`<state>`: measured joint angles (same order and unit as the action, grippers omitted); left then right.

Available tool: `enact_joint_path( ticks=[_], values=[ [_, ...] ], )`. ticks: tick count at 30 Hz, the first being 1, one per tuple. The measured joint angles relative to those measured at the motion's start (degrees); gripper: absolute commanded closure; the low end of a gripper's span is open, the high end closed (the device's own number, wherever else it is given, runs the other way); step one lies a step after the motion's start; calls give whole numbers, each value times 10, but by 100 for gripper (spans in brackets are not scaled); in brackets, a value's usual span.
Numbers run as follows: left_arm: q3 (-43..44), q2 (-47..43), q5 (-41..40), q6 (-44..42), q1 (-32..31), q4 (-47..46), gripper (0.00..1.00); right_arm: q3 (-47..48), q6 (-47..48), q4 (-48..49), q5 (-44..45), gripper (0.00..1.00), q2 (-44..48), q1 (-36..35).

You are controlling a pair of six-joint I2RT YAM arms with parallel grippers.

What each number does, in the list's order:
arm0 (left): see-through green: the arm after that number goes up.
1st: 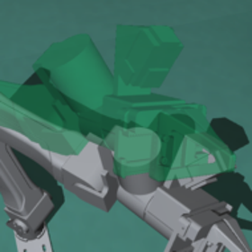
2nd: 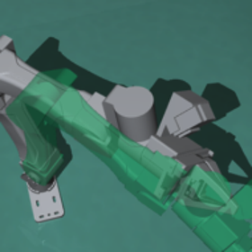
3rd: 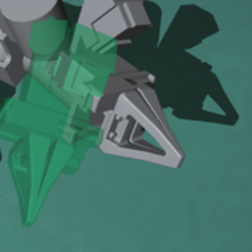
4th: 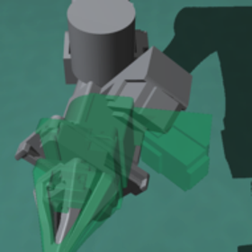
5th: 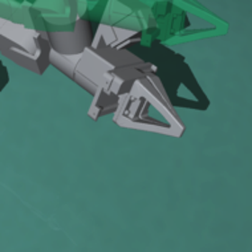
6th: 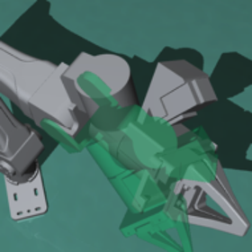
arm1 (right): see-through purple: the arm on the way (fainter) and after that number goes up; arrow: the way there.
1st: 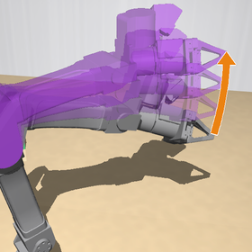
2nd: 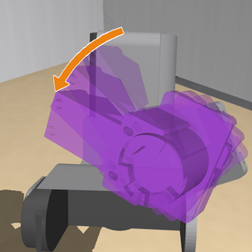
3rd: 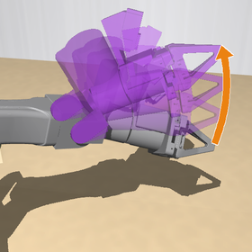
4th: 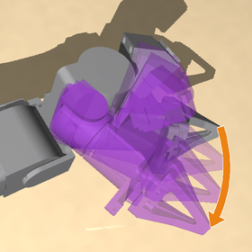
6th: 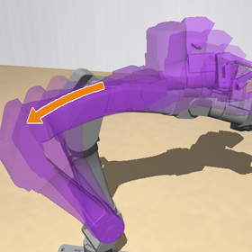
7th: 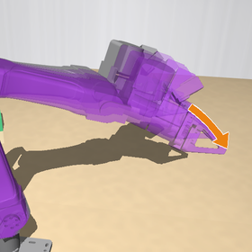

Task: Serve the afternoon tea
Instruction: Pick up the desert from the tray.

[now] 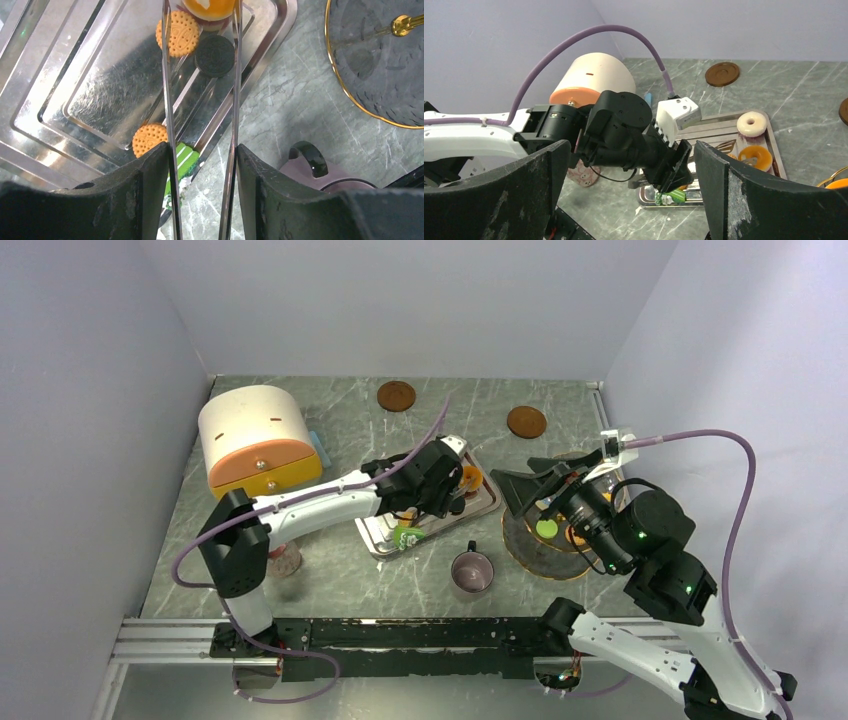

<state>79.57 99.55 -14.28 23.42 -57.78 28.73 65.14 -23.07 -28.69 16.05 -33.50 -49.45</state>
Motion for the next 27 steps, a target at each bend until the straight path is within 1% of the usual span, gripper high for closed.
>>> enact_joint_path(
  ticks=[12,18,20,27],
  values=[
    [16,35,13,-26,0,-11,41,-2,0,7,0,2,-2,0],
    [32,56,13,-31,0,-15,42,-2,2,10,0,2,-4,0],
    [33,61,13,-32,0,-18,43,-2,3,10,0,2,-4,0],
    [35,68,12,-33,0,-20,53,-2,4,10,1,2,-4,0]
  ],
)
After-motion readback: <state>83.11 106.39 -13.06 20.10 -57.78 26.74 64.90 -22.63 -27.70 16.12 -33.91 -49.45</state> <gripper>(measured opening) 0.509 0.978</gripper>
